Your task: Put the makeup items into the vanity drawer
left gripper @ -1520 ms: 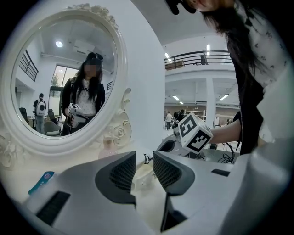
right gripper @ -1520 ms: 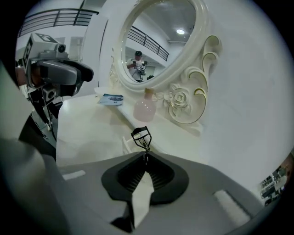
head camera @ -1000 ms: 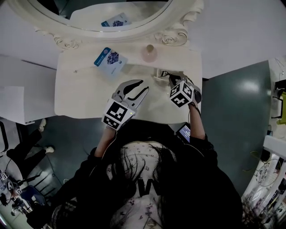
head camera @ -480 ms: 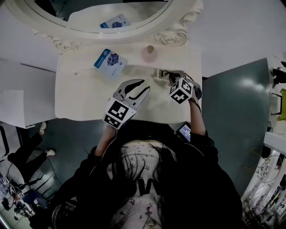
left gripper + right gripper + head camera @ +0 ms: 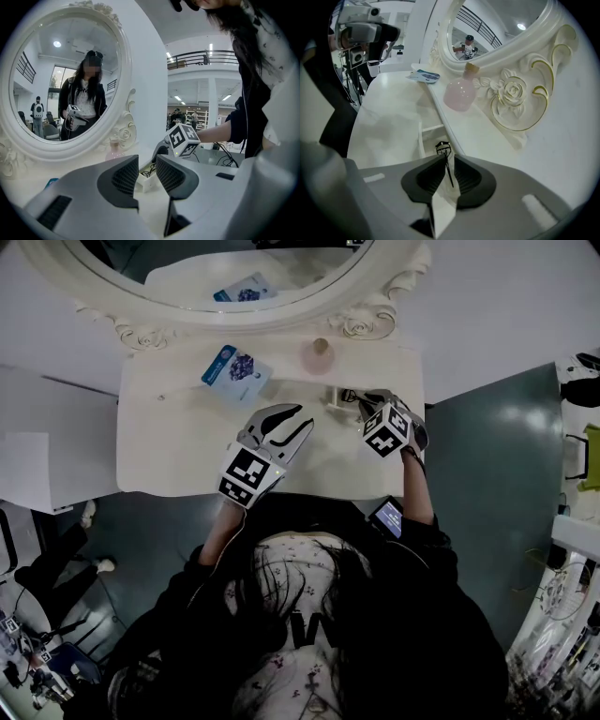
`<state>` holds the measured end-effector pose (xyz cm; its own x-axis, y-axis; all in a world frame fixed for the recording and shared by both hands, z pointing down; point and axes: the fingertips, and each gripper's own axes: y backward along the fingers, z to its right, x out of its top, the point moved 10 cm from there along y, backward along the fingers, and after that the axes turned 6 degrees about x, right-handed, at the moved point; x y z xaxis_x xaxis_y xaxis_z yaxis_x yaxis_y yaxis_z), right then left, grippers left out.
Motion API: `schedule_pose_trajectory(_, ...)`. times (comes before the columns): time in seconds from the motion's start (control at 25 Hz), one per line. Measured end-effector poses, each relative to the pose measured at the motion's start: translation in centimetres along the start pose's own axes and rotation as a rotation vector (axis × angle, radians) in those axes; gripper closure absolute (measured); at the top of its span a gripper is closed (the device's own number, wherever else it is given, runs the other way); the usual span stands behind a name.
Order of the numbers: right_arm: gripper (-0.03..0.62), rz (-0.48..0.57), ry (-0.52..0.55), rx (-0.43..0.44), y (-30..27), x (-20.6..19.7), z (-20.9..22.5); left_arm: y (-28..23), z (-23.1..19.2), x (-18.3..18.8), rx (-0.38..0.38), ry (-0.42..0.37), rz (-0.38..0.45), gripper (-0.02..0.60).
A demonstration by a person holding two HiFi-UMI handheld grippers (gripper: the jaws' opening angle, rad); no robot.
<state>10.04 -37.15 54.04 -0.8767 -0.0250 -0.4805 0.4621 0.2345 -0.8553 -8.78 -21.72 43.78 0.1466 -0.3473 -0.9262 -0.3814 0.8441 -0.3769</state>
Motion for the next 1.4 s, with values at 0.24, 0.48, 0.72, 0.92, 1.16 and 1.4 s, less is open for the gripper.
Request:
schedule_pose_trajectory(0.24,0.526,0.006,-0.031,-0.022,1.0,0.2,-0.3,0.1,-0.4,0.1,-0.018,-0.003,0.008,0.466)
schedule_pose_trajectory(0.48,0.527,0.049,-0.080,-0.045,2.5,0.9,-1.0,0.3,-0.7,0.1,-0.041,-0.012,0.014,0.466)
schedule_pose_trajectory(0.72,0.528,0.145,-0.172,-0.075,4.6,2.0,-2.0,0.8,-1.2,0.0,-0.069,-0.031,0.025,0.466)
schedule_pose_trajectory(0.92,0.528,0.253,-0.267,-0.103,6.0,3.1,-3.4,1.1,-1.5,0.0,-0.103,-0.039,0.033,0.466)
schedule_pose_trajectory(1.16,0.528,0.363,-0.369,-0.146,7.6,4.6,-6.6,1.7,-1.8,-0.2,-0.151,-0.058,0.045,0.466)
schedule_pose_trajectory(1.4,0.528,0.449,-0.481,-0.198,8.4,5.7,-10.3,2.7,-2.0,-0.5,-0.225,-0.084,0.050,0.466)
